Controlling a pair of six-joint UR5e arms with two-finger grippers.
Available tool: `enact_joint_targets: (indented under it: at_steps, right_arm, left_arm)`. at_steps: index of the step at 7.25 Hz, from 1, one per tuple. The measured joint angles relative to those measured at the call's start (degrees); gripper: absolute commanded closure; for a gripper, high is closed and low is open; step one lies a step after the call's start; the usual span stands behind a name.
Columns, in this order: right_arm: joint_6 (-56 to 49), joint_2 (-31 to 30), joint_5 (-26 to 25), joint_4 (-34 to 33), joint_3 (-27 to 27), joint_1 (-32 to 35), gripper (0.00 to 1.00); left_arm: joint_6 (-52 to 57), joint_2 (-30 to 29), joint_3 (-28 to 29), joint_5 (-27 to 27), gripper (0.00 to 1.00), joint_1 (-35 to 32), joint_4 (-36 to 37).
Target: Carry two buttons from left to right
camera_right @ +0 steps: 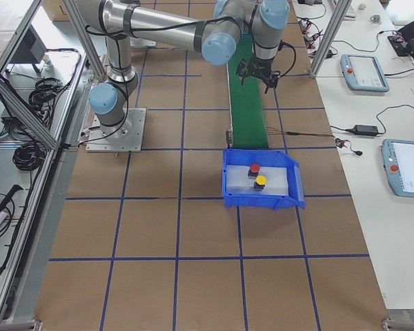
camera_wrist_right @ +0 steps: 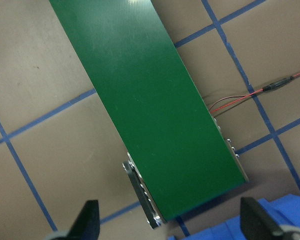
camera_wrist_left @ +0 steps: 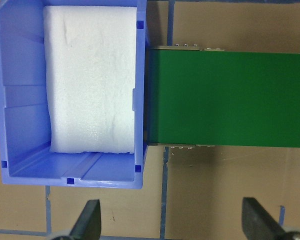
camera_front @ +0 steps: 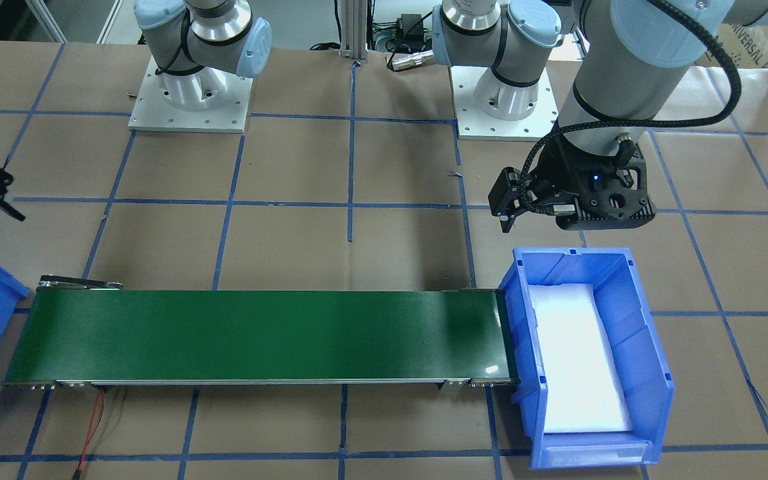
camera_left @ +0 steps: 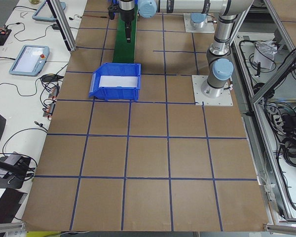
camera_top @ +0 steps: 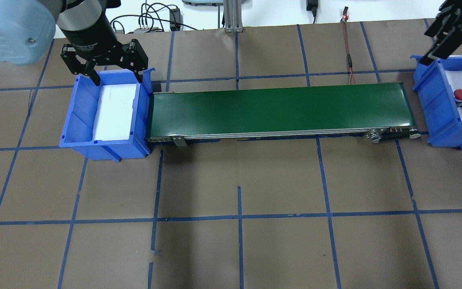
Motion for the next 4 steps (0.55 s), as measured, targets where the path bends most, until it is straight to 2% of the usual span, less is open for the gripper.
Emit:
enact_joint_targets:
  at_steps: [4]
  right_arm:
    - [28.5, -2.3, -2.3, 0.1, 1.9, 13.4, 0.0]
  left_arm:
    - [0.0, 0.0, -0.1, 0.0, 0.0, 0.0, 0.0]
